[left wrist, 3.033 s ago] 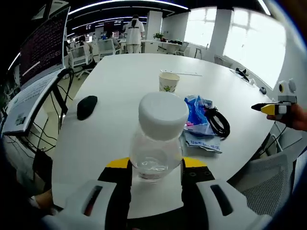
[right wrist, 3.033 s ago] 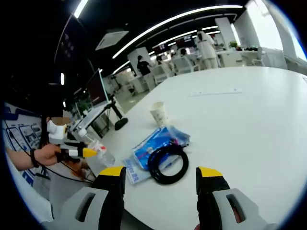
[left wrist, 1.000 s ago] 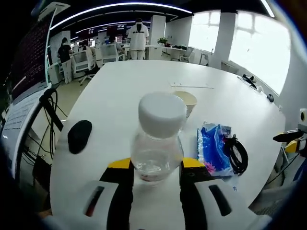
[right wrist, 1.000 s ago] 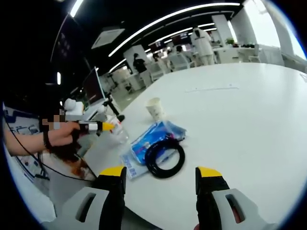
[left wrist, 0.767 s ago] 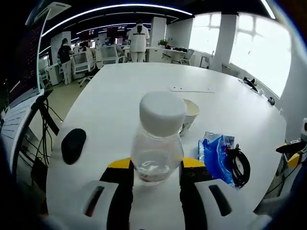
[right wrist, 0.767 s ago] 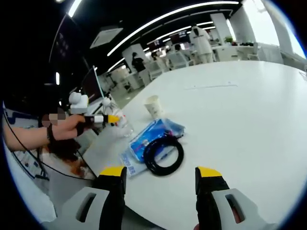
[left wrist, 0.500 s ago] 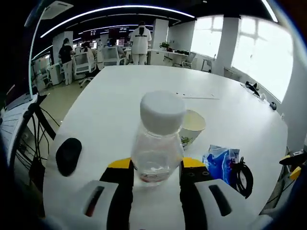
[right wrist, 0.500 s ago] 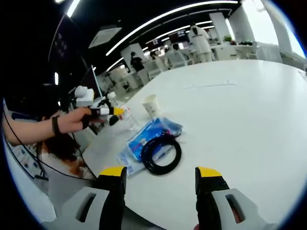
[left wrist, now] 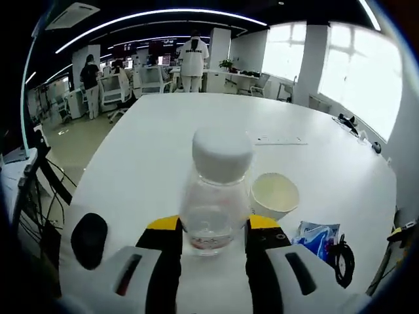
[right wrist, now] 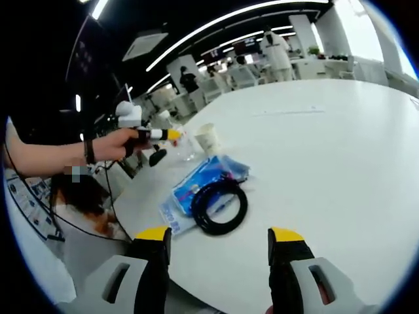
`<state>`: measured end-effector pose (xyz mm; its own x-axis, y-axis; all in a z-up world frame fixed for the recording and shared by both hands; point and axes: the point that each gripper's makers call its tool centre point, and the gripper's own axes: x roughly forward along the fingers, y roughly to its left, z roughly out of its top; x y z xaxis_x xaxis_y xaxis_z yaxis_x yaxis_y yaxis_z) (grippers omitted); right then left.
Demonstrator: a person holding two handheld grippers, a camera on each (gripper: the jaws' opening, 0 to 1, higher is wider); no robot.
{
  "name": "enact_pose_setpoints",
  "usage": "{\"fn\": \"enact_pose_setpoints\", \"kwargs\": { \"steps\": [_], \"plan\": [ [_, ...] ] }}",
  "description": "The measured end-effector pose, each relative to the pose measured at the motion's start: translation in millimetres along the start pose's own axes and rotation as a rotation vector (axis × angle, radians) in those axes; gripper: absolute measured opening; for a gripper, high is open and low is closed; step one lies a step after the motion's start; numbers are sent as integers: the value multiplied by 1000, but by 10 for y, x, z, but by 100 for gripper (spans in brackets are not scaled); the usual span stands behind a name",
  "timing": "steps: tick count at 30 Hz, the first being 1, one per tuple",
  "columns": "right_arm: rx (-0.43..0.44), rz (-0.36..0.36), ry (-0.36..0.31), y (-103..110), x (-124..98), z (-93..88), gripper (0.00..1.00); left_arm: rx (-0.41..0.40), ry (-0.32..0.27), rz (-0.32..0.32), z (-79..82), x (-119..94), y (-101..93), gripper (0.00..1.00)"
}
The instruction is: Arrange the tabletop items into an orderly group along one side of the table until the central work area is clear of visible clutter.
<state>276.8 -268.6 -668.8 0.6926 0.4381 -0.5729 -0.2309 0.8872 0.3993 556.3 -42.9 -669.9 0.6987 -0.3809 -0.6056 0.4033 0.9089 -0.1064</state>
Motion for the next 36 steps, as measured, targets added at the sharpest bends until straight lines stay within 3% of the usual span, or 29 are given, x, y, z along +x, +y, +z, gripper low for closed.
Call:
{"fn": "enact_pose_setpoints", "kwargs": {
  "steps": [13, 24, 32, 36],
  "plan": [
    [-34, 45, 30, 30, 50, 38, 61, -10, -3, -2, 122, 186, 0, 37],
    [-53, 47, 22, -70, -90, 133, 60, -67, -2, 18, 136, 204, 0, 38],
    [-65, 64, 18, -79, -86, 106, 62, -81, -77, -18, 310, -23, -59, 40],
    [-74, 89, 23, 3, -28, 95, 63, -76, -90, -16, 256, -241, -69, 38]
  ]
}}
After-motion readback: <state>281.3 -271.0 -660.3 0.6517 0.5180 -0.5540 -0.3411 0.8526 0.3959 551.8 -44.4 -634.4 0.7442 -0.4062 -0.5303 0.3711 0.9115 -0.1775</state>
